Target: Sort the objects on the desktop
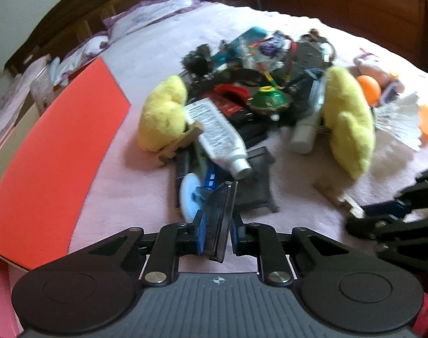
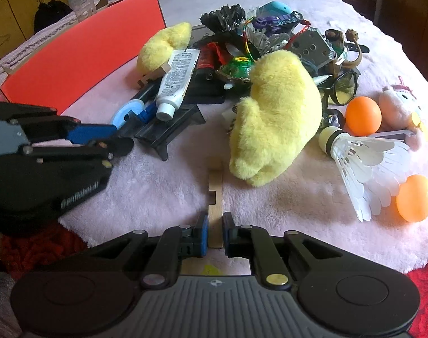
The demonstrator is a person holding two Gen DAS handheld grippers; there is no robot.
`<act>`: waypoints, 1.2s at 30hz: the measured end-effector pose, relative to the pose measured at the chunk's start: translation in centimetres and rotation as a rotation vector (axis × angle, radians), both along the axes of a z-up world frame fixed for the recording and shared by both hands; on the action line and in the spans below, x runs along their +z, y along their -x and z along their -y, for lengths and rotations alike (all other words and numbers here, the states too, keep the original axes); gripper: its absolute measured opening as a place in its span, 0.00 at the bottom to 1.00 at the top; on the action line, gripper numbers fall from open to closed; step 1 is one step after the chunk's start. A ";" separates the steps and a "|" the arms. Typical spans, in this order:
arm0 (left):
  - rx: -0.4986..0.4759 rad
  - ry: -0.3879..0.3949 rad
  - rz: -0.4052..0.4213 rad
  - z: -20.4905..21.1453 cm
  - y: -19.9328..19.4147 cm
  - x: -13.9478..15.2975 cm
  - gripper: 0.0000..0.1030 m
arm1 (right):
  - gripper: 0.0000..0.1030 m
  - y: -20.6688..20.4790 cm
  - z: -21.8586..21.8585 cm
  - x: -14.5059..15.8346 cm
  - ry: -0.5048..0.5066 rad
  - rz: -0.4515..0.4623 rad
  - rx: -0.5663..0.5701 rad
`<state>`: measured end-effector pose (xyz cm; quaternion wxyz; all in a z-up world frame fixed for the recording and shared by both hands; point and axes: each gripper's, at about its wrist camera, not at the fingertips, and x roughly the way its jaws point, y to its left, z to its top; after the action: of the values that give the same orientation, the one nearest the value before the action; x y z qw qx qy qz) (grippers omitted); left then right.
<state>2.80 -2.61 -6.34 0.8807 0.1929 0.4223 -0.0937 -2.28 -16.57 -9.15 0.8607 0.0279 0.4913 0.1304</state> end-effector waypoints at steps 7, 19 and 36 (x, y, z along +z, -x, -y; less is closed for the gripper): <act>0.053 0.107 -0.014 -2.8 -1.0 0.8 0.12 | 0.11 0.0 -0.1 -0.1 -0.005 0.003 0.000; 0.123 0.393 -0.150 -5.8 -3.6 0.9 0.09 | 0.12 -0.3 -0.2 -0.2 -0.022 0.005 0.002; 0.119 0.278 -0.257 -3.5 -2.7 -1.5 0.15 | 0.13 -1.0 -0.4 -0.3 -0.020 -0.008 0.012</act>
<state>5.47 0.88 -7.84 0.8417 0.0306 0.5250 -0.1227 -1.30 -16.17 -9.48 0.8578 0.0341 0.4933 0.1402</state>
